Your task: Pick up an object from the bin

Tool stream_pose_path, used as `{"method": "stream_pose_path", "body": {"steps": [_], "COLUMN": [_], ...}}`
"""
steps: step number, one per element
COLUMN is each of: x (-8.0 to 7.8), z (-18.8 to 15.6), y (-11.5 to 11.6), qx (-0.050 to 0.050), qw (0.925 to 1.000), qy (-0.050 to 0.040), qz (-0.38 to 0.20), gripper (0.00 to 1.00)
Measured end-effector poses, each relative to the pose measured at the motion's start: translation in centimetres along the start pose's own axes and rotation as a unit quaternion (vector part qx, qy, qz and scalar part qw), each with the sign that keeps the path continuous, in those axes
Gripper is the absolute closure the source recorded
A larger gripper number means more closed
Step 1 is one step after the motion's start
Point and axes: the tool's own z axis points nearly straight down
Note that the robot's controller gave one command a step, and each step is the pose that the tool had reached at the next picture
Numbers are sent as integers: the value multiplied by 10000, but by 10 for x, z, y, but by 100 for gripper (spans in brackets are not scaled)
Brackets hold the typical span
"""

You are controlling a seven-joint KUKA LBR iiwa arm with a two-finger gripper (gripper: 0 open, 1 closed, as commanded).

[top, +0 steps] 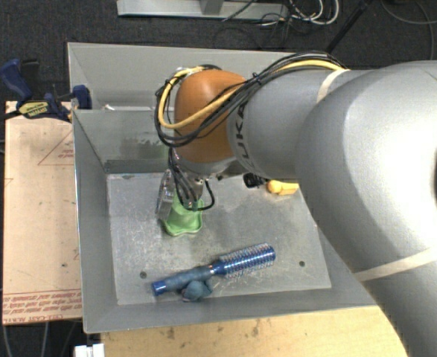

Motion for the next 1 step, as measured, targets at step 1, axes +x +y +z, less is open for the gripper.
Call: {"method": "stream_pose_path", "body": {"steps": [1], "x": [33], "z": [-44], "y": [-121], "qx": [39], "qw": [9991], "qy": [23], "qz": [418], "gripper": [100]}}
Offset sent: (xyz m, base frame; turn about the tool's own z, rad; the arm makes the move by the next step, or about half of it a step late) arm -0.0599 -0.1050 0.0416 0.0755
